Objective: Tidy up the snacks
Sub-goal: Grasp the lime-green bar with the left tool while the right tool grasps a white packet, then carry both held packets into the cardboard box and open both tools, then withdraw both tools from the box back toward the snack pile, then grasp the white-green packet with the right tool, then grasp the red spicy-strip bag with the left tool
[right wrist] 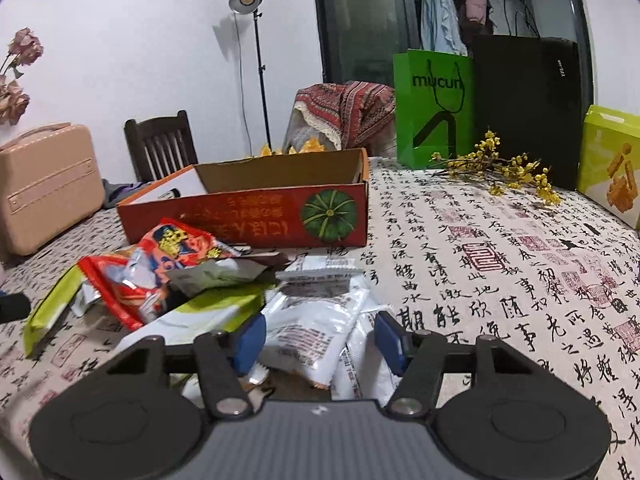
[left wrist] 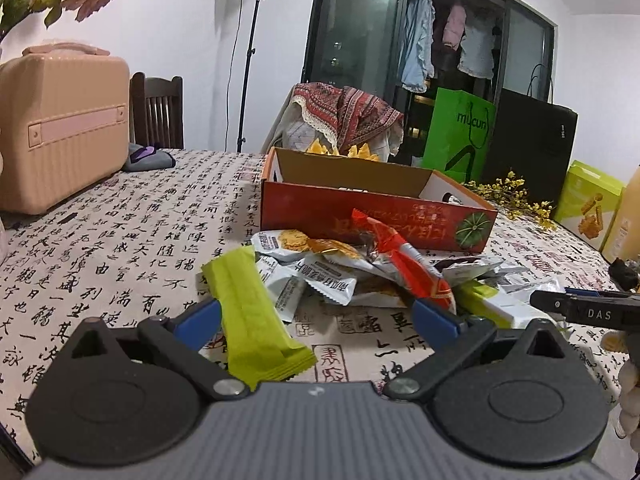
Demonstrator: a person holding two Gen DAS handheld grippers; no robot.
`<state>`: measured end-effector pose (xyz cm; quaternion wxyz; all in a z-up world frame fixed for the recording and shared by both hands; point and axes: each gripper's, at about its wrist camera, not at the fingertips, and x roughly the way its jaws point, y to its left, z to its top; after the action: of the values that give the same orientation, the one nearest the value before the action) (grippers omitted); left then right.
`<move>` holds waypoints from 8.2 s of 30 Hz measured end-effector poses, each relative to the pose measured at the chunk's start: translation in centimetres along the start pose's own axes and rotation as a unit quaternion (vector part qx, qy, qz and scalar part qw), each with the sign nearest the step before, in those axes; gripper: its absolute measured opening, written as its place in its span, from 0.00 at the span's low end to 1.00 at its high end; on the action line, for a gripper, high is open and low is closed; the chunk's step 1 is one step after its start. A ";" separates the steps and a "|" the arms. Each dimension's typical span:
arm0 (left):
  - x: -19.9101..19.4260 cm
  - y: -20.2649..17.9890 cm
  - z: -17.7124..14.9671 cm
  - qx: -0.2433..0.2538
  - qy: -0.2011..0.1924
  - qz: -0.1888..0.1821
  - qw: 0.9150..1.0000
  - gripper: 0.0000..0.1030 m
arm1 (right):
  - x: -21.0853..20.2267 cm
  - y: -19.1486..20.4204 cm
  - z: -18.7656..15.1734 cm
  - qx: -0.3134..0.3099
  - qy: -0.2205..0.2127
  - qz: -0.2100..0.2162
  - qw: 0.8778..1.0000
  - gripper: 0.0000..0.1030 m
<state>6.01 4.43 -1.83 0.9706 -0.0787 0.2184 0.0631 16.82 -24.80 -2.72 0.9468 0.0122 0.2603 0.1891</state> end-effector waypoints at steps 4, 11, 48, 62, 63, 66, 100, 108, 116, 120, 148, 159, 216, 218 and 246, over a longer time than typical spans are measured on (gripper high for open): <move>0.6 0.5 -0.1 -0.009 0.008 0.002 1.000 1.00 | 0.6 0.7 0.0 -0.028 -0.002 -0.004 1.000 0.44; 1.0 1.1 -0.3 -0.015 0.014 0.009 1.000 1.00 | -0.1 3.5 0.1 -0.114 -0.035 -0.003 0.993 0.25; 2.9 4.0 2.8 -0.077 0.020 0.056 0.995 0.34 | -1.9 1.8 3.6 -0.028 -0.098 0.031 0.994 0.12; 4.7 0.4 10.0 -0.031 -0.076 0.022 0.996 0.34 | 1.8 2.7 10.5 -0.011 -0.146 0.040 0.988 0.12; 5.1 0.0 10.8 -0.028 -0.081 0.019 0.996 0.34 | 2.4 2.7 11.2 -0.008 -0.146 0.042 0.988 0.12; 6.8 -1.2 12.8 -0.024 -0.090 0.025 0.995 0.34 | 4.1 2.6 13.3 0.004 -0.139 0.050 0.989 0.12; 20.4 -3.2 14.2 -0.021 -0.040 0.022 0.999 0.75 | 17.3 1.2 14.4 0.066 -0.034 0.057 0.996 0.53; 17.8 -2.6 14.9 -0.046 -0.088 0.031 0.995 1.00 | 15.5 1.0 14.6 0.069 -0.063 0.057 0.994 1.00; 16.7 -3.2 15.0 -0.034 -0.093 0.033 0.995 1.00 | 14.7 1.4 14.8 0.058 -0.066 0.053 0.995 1.00; 15.9 -3.2 15.4 -0.031 -0.096 0.034 0.994 1.00 | 14.0 1.5 15.2 0.052 -0.070 0.048 0.995 1.00; 1.5 -1.6 10.0 -0.018 -0.079 0.023 0.996 1.00 | 0.5 4.4 9.1 0.012 -0.051 0.041 0.998 1.00; 0.0 -1.3 6.6 -0.009 -0.047 0.020 0.999 1.00 | -1.4 4.3 5.1 0.021 -0.013 0.042 0.999 1.00; 4.6 -1.4 5.2 -0.008 0.058 0.056 0.997 1.00 | 1.0 1.9 3.8 0.009 0.015 0.121 0.993 0.38; 4.5 -1.8 5.5 -0.005 0.051 0.052 0.997 1.00 | 1.1 2.0 3.9 0.010 0.015 0.142 0.990 0.38; 8.7 -7.3 6.1 0.050 0.056 -0.013 0.997 1.00 | 2.0 -0.4 5.8 -0.007 0.007 0.040 0.999 0.38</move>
<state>17.54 -0.86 0.76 0.9604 -0.0365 0.2740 0.0352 21.45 -24.01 1.24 0.9366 0.0152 0.2649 0.2287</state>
